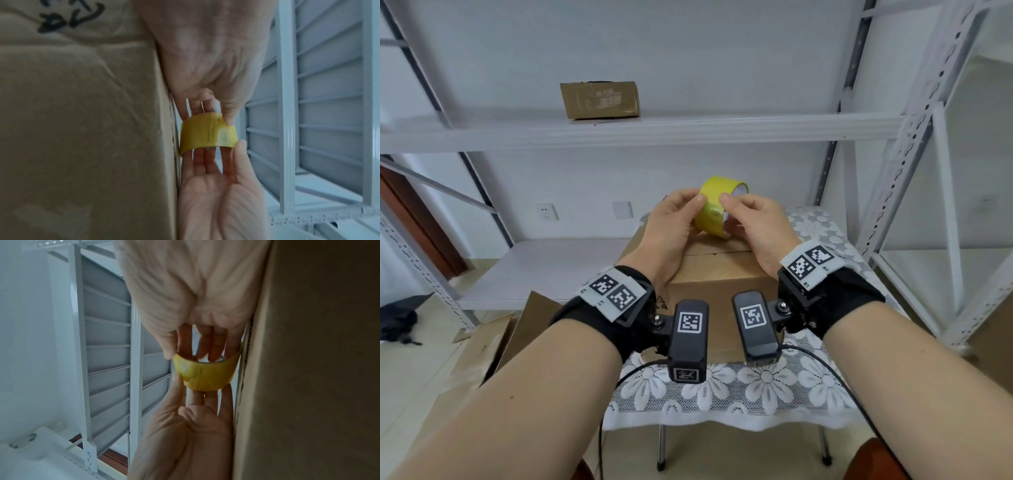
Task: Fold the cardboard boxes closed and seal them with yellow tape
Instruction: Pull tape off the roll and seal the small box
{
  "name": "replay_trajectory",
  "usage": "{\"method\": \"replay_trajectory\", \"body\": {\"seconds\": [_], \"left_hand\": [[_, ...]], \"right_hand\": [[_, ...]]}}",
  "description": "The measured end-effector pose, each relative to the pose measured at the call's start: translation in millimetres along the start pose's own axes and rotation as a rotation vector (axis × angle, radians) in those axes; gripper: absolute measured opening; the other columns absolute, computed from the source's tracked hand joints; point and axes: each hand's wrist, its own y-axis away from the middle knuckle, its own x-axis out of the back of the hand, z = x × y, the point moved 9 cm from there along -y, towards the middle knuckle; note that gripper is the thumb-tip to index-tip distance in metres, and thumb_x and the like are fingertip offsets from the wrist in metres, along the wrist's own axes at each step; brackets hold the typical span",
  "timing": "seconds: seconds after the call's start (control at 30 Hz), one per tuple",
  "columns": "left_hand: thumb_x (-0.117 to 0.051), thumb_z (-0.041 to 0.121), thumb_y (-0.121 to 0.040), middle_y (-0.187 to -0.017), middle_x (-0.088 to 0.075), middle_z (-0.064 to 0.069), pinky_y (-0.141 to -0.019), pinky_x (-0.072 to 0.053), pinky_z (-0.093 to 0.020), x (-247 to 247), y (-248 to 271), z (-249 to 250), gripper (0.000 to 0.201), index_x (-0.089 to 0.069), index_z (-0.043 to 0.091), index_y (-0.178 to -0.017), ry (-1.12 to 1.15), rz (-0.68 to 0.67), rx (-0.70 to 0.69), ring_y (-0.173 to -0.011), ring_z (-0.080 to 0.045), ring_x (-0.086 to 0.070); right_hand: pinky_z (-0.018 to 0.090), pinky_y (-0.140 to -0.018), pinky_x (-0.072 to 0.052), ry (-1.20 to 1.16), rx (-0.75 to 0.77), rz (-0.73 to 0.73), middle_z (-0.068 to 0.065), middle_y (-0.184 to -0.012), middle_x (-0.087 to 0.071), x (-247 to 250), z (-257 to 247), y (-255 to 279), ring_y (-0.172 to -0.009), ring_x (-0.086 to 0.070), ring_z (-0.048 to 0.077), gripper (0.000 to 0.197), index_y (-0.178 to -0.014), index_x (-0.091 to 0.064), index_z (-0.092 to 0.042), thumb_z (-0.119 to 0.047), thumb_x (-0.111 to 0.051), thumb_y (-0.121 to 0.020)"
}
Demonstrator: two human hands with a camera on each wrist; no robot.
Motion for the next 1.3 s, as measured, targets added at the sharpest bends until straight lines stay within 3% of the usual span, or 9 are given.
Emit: {"method": "replay_trajectory", "body": {"seconds": [0.2,0.33,0.43,0.57,0.67,0.77,1.03,1.13,1.3], "left_hand": [[-0.048,0.018,-0.102,-0.08,-0.067,-0.003,-0.076,-0.05,-0.032,0.5,-1.0,4.0,0.02,-0.061,0.015,-0.088,0.065,0.02,-0.01,-0.075,-0.016,-0.061],[-0.062,0.03,-0.094,-0.095,-0.067,-0.016,-0.086,-0.049,-0.039,-5.1,1.3,6.0,0.021,-0.063,0.009,-0.094,0.092,-0.049,0.006,-0.089,-0.027,-0.062],[-0.076,0.044,-0.076,-0.113,-0.063,-0.023,-0.099,-0.045,-0.047,-8.8,4.3,4.3,0.054,-0.059,0.005,-0.109,0.076,-0.093,0.037,-0.102,-0.035,-0.06],[-0.081,0.03,-0.069,-0.122,-0.066,-0.015,-0.098,-0.051,-0.038,-17.1,6.6,-1.9,0.07,-0.051,0.007,-0.127,-0.038,-0.187,0.073,-0.112,-0.025,-0.065],[-0.078,0.019,-0.069,-0.112,-0.07,-0.013,-0.097,-0.052,-0.045,-12.4,1.1,-7.7,0.057,-0.059,0.009,-0.121,-0.182,-0.128,0.065,-0.106,-0.029,-0.067],[-0.057,0.004,-0.092,-0.103,-0.072,-0.016,-0.091,-0.055,-0.049,3.6,-5.8,-7.8,0.022,-0.067,0.006,-0.112,-0.111,0.06,0.032,-0.099,-0.035,-0.069],[-0.043,0.006,-0.095,-0.112,-0.071,-0.003,-0.094,-0.053,-0.045,10.5,-4.2,11.8,0.042,-0.07,0.037,-0.099,-0.302,0.155,-0.185,-0.106,-0.022,-0.066],[-0.05,0.018,-0.098,-0.107,-0.072,-0.003,-0.093,-0.054,-0.042,11.2,-9.1,2.2,0.024,-0.071,0.024,-0.107,-0.356,0.127,-0.089,-0.102,-0.019,-0.067],[-0.056,0.03,-0.097,-0.077,-0.074,-0.008,-0.073,-0.054,-0.034,12.7,-10.3,-1.2,0.03,-0.074,0.008,-0.084,-0.411,0.13,-0.033,-0.073,-0.017,-0.065]], "right_hand": [[0.03,-0.095,-0.042,0.092,0.113,0.185,0.001,-0.12,-0.046,22.3,-3.2,-4.3,-0.113,-0.047,0.016,0.05,-0.111,-0.047,-0.024,-0.048,-0.072,-0.076],[0.031,-0.085,-0.049,-0.017,0.05,0.024,0.006,-0.102,-0.061,8.5,1.3,-5.7,-0.095,-0.059,0.019,0.039,-0.098,-0.059,-0.015,-0.041,-0.077,-0.075],[0.033,-0.077,-0.048,-0.084,0.014,0.018,0.003,-0.084,-0.058,8.7,4.5,-5.7,-0.079,-0.056,0.016,0.032,-0.087,-0.054,-0.015,-0.033,-0.078,-0.075],[0.042,-0.078,-0.049,-0.145,-0.025,0.11,0.008,-0.09,-0.062,18.0,5.2,-3.2,-0.083,-0.06,0.022,0.05,-0.085,-0.052,-0.016,-0.045,-0.081,-0.056],[0.039,-0.074,-0.044,-0.199,-0.051,0.003,0.007,-0.078,-0.058,8.5,5.6,-2.1,-0.078,-0.055,0.022,0.034,-0.077,-0.05,-0.015,-0.032,-0.076,-0.061],[0.036,-0.078,-0.041,-0.183,-0.058,-0.072,0.01,-0.078,-0.06,-2.1,5.5,-0.3,-0.08,-0.054,0.022,0.021,-0.074,-0.059,-0.013,-0.032,-0.069,-0.07],[0.031,-0.06,-0.054,-0.082,-0.072,-0.159,0.016,-0.062,-0.066,-12.5,-0.5,9.1,-0.053,-0.062,0.023,0.038,-0.074,-0.067,-0.003,-0.037,-0.061,-0.091],[0.031,-0.062,-0.055,-0.14,-0.073,-0.157,0.016,-0.062,-0.067,-11.4,2.8,7.5,-0.056,-0.062,0.025,0.035,-0.081,-0.065,0.001,-0.031,-0.057,-0.094],[0.037,-0.075,-0.054,-0.162,-0.044,-0.213,0.014,-0.071,-0.071,-14.1,-0.3,10.1,-0.067,-0.066,0.022,0.022,-0.079,-0.07,-0.007,-0.021,-0.059,-0.093]]}}
